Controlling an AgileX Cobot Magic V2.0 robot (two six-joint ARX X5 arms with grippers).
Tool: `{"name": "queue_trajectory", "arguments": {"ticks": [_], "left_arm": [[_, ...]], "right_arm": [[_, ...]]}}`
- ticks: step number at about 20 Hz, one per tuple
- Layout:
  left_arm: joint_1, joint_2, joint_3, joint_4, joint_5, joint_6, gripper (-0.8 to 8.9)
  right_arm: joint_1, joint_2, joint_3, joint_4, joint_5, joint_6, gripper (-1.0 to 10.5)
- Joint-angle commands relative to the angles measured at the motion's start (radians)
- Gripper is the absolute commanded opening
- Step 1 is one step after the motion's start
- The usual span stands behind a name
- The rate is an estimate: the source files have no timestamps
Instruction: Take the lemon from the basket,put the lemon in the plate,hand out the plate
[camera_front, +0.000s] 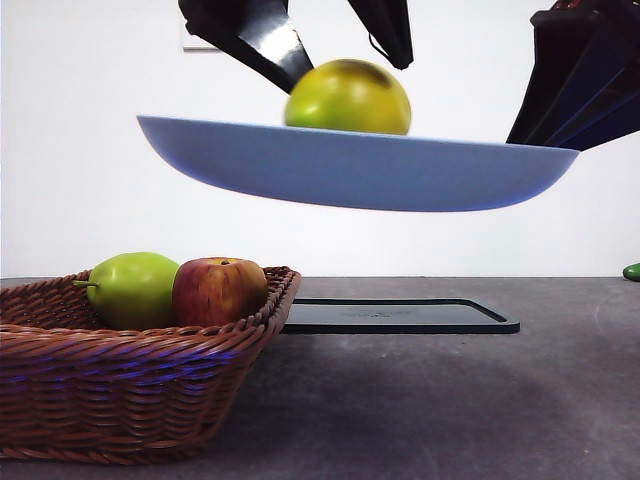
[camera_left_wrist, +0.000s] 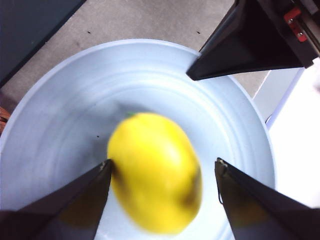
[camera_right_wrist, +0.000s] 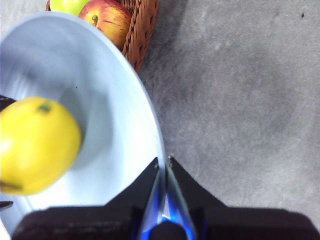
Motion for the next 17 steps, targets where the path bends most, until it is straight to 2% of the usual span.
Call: {"name": "queue_trajectory", "arguments": {"ticks": [1, 7, 11, 17], "left_arm": [[-0.01, -0.022, 0.044, -0.002, -0.003, 0.009, 3.62], [-0.01, -0.133, 0.122, -0.062, -0.023, 0.007, 3.61], [-0.01, -0.229, 0.122, -0.138, -0.076, -0.017, 3.61], [-0.01, -0.307, 0.122, -0.207, -0.099, -0.035, 3.61]], "right_arm": [[-0.008, 0.014, 0.023, 0.017, 0.014, 0.013, 0.0], [-0.129, 0.139, 0.073, 0.022, 0.02, -0.033, 0.0], [-0.201, 0.286, 0.219, 0.022, 0.017, -0.077, 0.0], [-0.291, 0.571, 0.478, 0.025, 0.018, -0.101, 0.0]]}}
